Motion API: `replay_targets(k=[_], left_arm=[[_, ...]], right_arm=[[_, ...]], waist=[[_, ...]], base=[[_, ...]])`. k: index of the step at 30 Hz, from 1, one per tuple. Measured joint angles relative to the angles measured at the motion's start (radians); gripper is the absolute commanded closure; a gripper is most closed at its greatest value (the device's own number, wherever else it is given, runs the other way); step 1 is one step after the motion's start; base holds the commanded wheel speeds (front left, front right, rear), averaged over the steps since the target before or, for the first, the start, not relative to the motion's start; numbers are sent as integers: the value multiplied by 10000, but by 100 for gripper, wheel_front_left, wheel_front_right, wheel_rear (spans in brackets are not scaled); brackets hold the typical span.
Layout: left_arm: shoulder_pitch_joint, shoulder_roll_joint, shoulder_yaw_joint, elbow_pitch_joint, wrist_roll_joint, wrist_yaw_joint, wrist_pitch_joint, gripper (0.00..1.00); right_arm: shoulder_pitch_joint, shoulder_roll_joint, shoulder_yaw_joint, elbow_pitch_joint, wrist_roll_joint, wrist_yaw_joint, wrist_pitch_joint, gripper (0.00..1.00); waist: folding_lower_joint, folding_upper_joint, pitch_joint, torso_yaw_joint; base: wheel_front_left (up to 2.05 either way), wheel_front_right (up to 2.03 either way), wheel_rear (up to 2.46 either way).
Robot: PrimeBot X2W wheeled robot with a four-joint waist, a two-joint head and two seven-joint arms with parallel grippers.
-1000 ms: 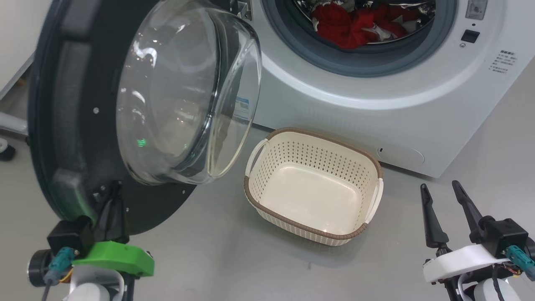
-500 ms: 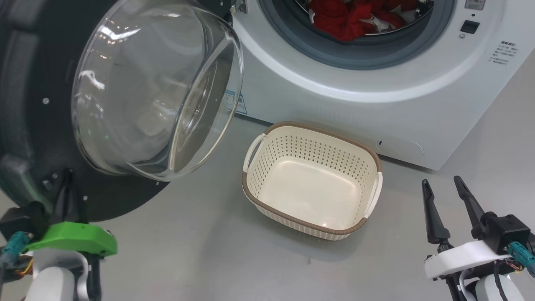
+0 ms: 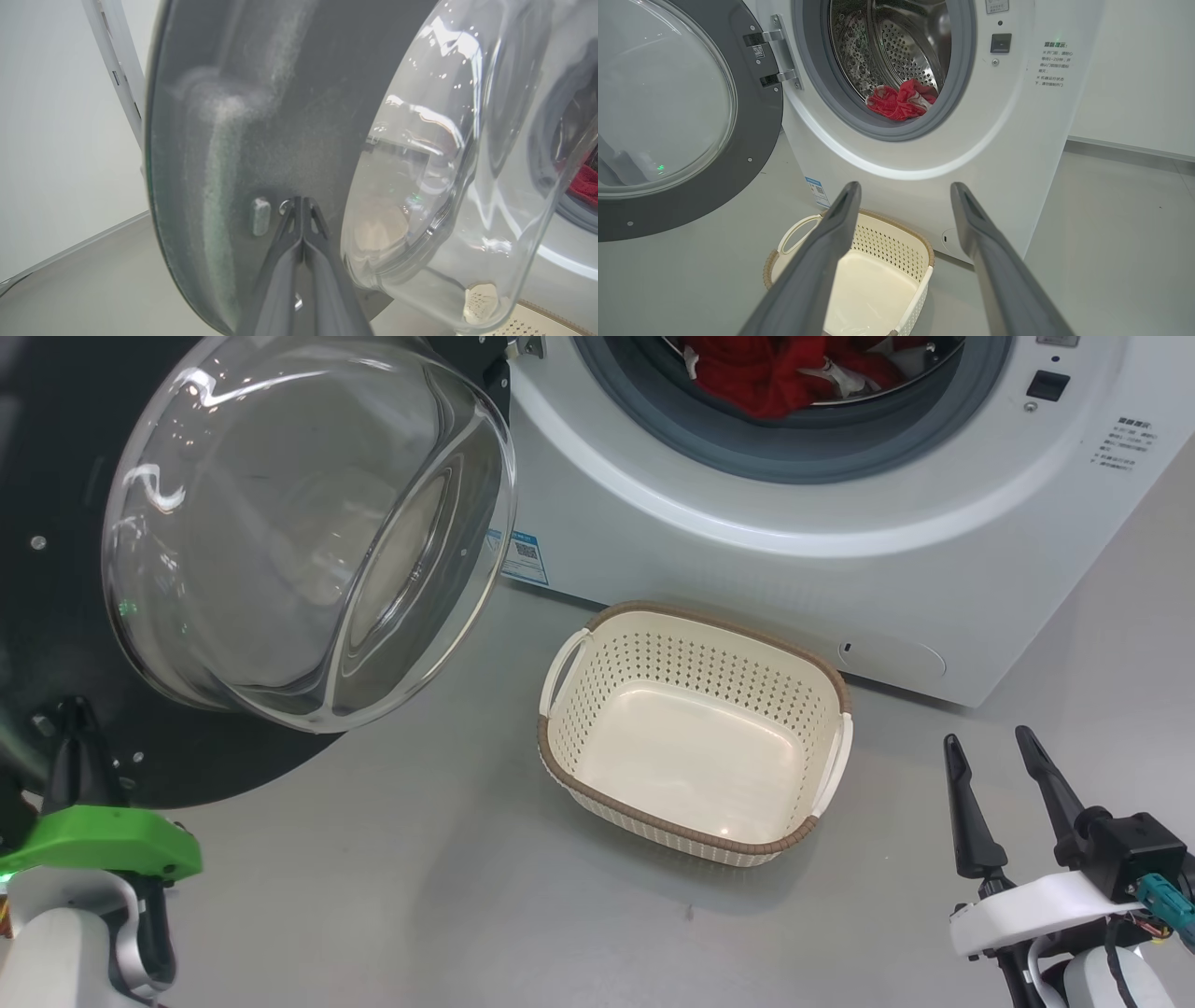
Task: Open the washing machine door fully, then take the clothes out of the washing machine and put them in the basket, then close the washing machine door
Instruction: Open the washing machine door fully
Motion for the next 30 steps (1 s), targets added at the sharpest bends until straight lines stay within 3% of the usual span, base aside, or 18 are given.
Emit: replay_targets(k=[13,24,30], left_arm=[[-222,148,125,625,40,75,-184,100],[51,-332,-21,-104,209,56,-359,100],[549,-593,-391,-742,520,-192,-360,100]], right_arm=[[-66,-23,178,29,19,0,0,0],[-68,-15,142,-21,31,0,0,0],[-99,0,290,-130,31,0,0,0]], waist=[[0,0,-56,-89],[0,0,-191,-140],[0,0,-206,-180]], base=[[0,0,0],[0,0,0],[0,0,0]])
